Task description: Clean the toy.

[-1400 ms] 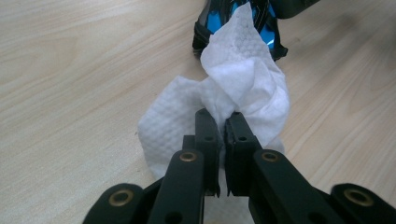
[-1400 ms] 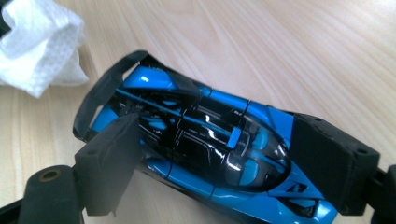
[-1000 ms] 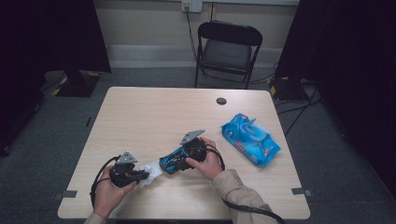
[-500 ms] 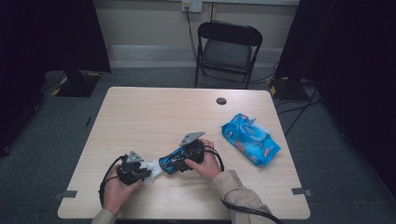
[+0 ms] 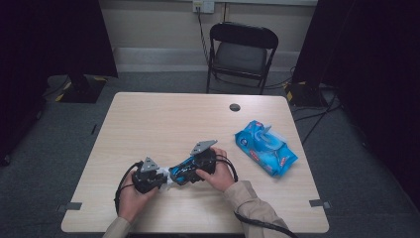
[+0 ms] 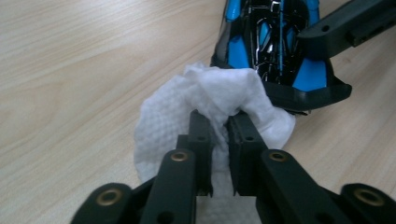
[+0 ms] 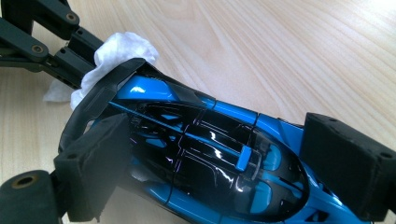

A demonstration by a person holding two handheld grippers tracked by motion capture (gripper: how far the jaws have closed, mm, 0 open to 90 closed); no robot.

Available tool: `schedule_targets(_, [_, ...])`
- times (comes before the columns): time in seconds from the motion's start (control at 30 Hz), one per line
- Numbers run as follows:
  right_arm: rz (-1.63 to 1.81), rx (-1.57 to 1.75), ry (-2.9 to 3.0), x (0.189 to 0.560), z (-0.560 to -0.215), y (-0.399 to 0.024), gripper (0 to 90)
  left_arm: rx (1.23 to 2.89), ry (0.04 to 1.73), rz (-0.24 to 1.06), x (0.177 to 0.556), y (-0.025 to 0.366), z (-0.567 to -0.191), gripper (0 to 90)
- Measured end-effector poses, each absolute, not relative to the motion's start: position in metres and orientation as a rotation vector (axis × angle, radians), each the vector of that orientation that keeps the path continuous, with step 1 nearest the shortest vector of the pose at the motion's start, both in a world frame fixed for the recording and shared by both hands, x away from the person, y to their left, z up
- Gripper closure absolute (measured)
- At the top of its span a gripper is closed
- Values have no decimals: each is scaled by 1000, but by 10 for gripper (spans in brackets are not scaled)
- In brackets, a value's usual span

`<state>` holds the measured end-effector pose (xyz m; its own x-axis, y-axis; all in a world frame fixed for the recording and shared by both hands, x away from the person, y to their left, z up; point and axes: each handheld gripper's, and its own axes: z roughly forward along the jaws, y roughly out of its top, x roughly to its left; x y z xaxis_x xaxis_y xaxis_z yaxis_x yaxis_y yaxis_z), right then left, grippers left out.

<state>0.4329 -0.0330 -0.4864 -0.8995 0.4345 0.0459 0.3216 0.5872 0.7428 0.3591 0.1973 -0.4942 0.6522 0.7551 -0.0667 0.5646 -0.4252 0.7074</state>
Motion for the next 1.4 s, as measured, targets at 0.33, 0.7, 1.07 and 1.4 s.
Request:
schedule_targets(0.33, [1190, 641, 2681, 434, -485, -33, 81, 2213, 988, 333, 351, 187, -490, 859])
schedule_targets(0.7, [1182, 640, 2687, 435, -485, -33, 81, 2244, 952, 290, 336, 171, -488, 863])
schedule_targets(1.07, [1180, 638, 2687, 435, -485, -33, 80, 2258, 927, 294, 330, 161, -487, 864])
schedule_targets(1.4, [1187, 642, 2681, 435, -485, -34, 81, 2280, 858, 232, 324, 147, -485, 864])
